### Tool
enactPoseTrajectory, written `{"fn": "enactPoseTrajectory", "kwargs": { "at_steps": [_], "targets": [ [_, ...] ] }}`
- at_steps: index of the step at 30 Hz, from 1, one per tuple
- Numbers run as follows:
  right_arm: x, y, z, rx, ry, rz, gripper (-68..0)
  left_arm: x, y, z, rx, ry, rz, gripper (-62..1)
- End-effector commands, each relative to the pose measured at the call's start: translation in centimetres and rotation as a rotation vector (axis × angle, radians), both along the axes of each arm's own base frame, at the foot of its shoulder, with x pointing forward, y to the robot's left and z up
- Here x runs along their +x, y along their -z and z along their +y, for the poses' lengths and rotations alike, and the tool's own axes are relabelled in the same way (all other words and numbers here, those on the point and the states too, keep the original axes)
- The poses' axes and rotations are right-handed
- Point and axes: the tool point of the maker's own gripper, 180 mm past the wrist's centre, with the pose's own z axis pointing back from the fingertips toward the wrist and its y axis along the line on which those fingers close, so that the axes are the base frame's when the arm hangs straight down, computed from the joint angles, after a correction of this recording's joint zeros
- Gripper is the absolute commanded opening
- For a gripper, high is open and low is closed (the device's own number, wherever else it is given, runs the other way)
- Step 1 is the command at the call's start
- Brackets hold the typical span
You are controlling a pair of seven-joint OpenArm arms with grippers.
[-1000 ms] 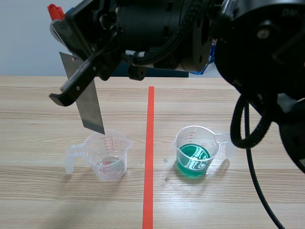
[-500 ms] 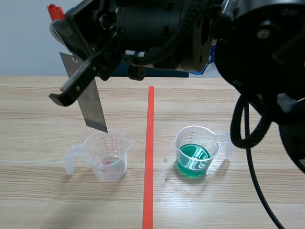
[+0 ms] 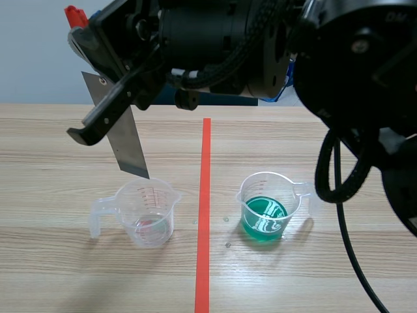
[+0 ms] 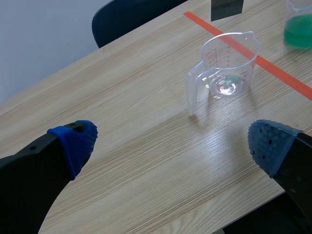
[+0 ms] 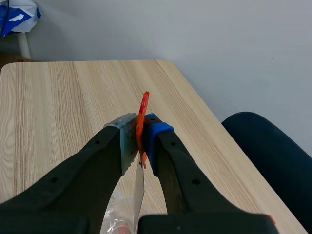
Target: Do the redox reaction experiment
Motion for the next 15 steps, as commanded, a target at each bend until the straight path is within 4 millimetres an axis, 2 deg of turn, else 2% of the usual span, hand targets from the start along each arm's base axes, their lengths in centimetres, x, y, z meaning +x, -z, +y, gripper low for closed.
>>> {"fn": "enactPoseTrajectory", "kwargs": {
  "at_steps": [1,15],
  "targets": [
    [0.16,-0.9,-0.14,0.026,0.005,-0.019,-66.9,0.23,-0.72,-0.33,-0.018,0.004,-0.028,1.4],
    [0.12,-1.04,-0.13,0.033,0.003,-0.022,-66.9,0.23,-0.72,-0.33,-0.018,0.004,-0.028,1.4]
  ]
}}
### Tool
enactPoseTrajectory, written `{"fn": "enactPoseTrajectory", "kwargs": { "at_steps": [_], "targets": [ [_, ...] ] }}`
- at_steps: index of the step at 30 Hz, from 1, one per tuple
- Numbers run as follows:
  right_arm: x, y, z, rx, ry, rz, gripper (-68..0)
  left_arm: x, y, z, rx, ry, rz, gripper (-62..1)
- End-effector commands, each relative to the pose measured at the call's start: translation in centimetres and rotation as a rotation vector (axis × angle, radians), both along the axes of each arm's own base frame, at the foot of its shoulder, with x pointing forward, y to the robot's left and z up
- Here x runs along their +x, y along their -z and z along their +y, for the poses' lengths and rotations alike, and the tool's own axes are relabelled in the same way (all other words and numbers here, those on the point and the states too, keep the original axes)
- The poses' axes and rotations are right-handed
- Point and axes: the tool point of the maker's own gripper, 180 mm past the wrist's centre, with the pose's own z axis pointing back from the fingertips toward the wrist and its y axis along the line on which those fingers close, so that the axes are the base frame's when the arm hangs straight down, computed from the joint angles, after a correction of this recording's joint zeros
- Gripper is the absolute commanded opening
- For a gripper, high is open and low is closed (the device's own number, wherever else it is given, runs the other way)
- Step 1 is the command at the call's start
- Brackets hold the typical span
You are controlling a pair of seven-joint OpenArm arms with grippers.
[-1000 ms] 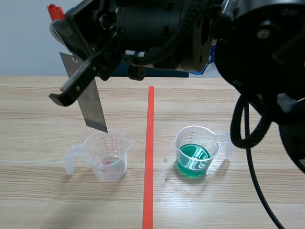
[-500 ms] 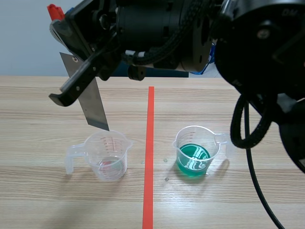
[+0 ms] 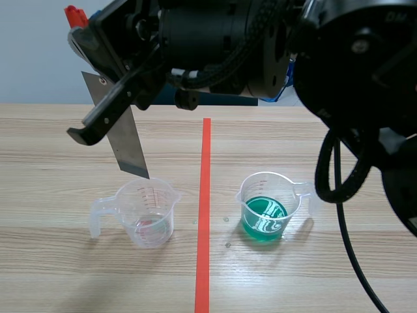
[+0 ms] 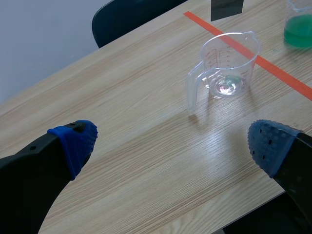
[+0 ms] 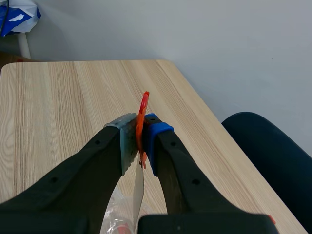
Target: Do the redox reaction experiment
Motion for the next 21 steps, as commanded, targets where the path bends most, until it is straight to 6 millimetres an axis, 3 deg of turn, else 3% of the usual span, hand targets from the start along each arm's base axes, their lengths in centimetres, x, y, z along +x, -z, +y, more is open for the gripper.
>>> {"fn": "enactPoseTrajectory", "kwargs": {
  "at_steps": [1,21],
  "targets": [
    [0.11,-1.09,-0.12,0.035,0.002,-0.024,-66.9,0.23,-0.72,-0.33,-0.018,0.004,-0.028,1.4],
    [0.06,-1.31,-0.1,0.046,-0.001,-0.029,-66.9,0.23,-0.72,-0.33,-0.019,0.004,-0.028,1.4]
  ]
}}
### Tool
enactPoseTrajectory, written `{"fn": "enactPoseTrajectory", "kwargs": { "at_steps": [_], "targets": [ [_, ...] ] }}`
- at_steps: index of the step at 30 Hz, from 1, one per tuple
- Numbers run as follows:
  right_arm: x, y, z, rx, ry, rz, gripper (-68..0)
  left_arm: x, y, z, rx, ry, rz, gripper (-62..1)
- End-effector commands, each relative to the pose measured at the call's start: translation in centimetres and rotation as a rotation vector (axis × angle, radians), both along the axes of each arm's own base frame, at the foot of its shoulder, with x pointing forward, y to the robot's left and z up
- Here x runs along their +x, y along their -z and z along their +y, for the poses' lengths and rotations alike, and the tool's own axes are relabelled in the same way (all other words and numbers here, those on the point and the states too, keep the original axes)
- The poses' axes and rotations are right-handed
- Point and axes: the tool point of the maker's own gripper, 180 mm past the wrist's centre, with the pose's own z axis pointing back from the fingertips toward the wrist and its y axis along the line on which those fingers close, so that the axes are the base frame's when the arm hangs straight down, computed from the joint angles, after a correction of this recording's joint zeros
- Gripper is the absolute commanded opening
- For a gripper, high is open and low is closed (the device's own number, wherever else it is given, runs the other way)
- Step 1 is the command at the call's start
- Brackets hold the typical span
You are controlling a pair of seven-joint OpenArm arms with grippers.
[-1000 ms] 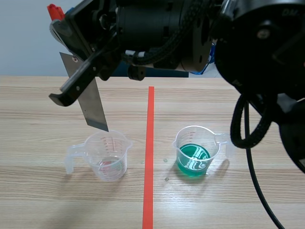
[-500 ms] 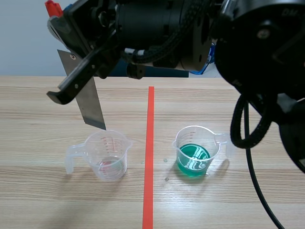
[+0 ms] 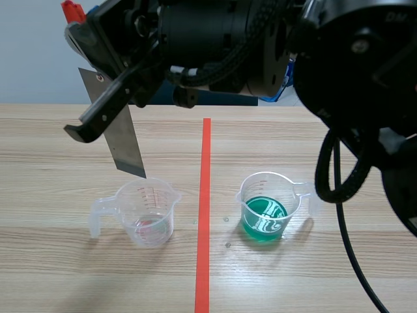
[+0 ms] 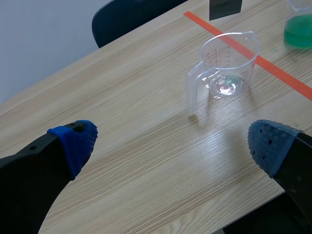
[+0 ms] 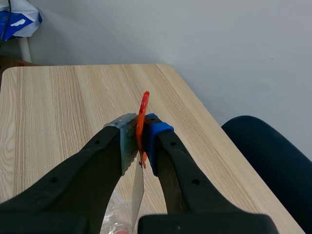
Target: Do the redox reaction experiment
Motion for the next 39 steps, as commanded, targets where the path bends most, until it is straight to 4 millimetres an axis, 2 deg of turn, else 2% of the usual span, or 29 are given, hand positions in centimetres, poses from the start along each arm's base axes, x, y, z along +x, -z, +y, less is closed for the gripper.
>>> {"fn": "enactPoseTrajectory", "kwargs": {
  "at_steps": [1,33,39],
  "targets": [
    [0.12,-0.99,-0.14,0.031,0.003,-0.021,-66.9,0.23,-0.72,-0.33,-0.019,0.004,-0.028,1.4],
    [0.15,-0.86,-0.16,0.025,0.005,-0.017,-66.9,0.23,-0.72,-0.33,-0.019,0.004,-0.028,1.4],
    [0.54,-0.59,-1.09,0.028,0.026,0.007,-66.9,0.23,-0.73,-0.34,-0.019,0.004,-0.028,1.4]
  ]
}}
